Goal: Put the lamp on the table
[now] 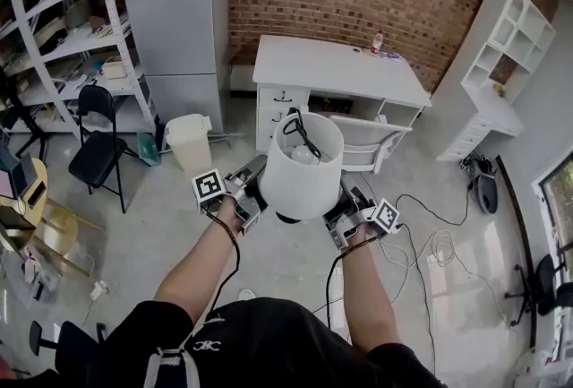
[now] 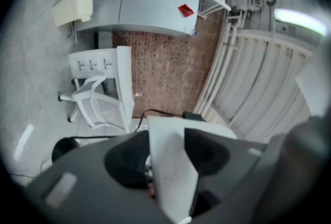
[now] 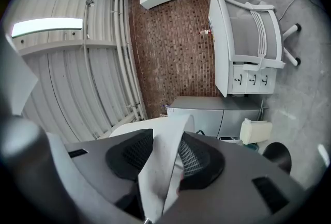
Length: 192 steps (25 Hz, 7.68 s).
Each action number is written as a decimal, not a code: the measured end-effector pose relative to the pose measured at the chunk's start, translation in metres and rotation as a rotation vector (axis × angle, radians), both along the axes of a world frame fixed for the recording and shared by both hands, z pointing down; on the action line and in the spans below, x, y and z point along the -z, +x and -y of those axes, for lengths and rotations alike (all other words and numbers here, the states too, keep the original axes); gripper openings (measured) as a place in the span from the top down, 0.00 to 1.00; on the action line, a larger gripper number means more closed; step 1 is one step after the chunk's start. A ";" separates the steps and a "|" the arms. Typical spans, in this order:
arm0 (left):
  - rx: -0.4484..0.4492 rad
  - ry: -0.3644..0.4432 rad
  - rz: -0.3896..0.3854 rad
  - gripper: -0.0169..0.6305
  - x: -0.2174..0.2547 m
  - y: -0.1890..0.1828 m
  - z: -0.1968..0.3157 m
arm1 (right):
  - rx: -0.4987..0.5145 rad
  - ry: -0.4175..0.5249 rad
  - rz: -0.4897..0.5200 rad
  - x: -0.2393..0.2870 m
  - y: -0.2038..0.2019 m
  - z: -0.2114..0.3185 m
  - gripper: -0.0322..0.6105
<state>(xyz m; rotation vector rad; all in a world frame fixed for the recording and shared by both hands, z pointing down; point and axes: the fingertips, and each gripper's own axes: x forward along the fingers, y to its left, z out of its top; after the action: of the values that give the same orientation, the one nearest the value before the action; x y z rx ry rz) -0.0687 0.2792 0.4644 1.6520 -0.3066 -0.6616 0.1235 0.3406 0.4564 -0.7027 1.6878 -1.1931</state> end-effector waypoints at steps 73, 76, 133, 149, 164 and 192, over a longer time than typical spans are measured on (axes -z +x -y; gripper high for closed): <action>0.046 0.076 0.022 0.65 0.021 0.078 0.456 | 0.221 0.036 -0.043 0.011 0.082 0.474 0.71; 0.041 0.076 0.029 0.65 0.015 0.079 0.479 | 0.225 0.026 -0.038 0.005 0.082 0.495 0.71; -0.040 0.049 0.044 0.66 -0.043 0.113 1.083 | 0.331 -0.045 -0.028 -0.059 0.114 1.100 0.70; -0.042 0.038 0.048 0.66 -0.066 0.149 1.163 | 0.320 -0.050 -0.018 -0.083 0.149 1.184 0.70; -0.043 0.002 0.045 0.65 -0.102 0.147 1.158 | 0.328 -0.075 0.020 -0.118 0.148 1.175 0.70; 0.261 0.104 0.816 0.98 -0.121 0.076 1.149 | -0.205 -0.408 -0.583 -0.137 0.207 1.145 0.95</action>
<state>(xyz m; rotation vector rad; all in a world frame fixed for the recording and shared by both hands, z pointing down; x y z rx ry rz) 0.0070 -0.8695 0.5853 1.9414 -1.0998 -0.1550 0.3308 -0.8048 0.5930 -1.5581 1.7796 -1.2715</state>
